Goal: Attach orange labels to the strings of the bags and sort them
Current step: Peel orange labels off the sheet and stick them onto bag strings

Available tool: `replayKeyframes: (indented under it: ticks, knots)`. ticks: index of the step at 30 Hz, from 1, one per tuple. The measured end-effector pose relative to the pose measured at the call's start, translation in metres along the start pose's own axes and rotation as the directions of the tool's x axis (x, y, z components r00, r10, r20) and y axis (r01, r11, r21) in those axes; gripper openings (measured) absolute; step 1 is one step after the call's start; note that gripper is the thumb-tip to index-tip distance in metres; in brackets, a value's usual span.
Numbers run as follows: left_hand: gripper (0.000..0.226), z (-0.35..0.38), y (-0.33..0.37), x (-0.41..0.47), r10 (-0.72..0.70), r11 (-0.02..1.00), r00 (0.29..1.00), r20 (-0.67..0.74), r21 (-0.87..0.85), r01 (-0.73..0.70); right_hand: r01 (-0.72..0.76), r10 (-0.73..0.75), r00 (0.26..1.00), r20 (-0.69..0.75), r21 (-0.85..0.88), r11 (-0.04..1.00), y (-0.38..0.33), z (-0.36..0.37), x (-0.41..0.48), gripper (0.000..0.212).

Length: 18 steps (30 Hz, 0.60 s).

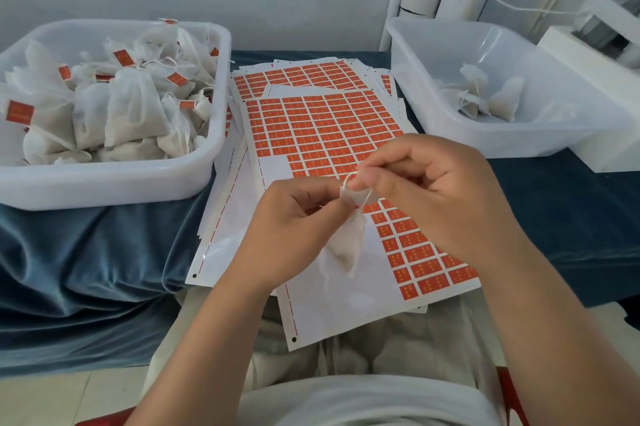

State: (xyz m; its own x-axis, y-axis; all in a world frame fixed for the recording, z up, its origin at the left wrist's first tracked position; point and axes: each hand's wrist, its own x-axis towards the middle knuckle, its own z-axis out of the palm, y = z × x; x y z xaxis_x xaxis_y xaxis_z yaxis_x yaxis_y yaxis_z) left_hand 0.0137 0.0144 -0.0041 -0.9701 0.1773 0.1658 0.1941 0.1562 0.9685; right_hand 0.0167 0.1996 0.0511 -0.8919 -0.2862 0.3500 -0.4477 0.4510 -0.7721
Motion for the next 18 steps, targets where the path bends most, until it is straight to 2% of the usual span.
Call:
replayKeyframes:
  ticks: [4, 9, 18]
  knots:
    - [0.023, -0.002, 0.001, -0.001, 0.051, 0.998, 0.998, 0.045, -0.029, -0.05, -0.01, 0.01, 1.0, 0.008, 0.014, 1.0, 0.003, 0.004, 0.001, 0.009]
    - [0.024, -0.002, 0.001, 0.0, 0.002, 0.996, 0.998, 0.064, -0.093, 0.004, -0.024, 0.024, 1.0, -0.015, 0.035, 0.999, 0.005, 0.008, 0.002, 0.008]
    - [0.022, 0.002, 0.005, 0.001, -0.096, 0.988, 0.992, -0.077, -0.125, 0.086, -0.165, 0.175, 0.984, -0.017, 0.256, 0.953, -0.001, 0.014, 0.001, 0.01]
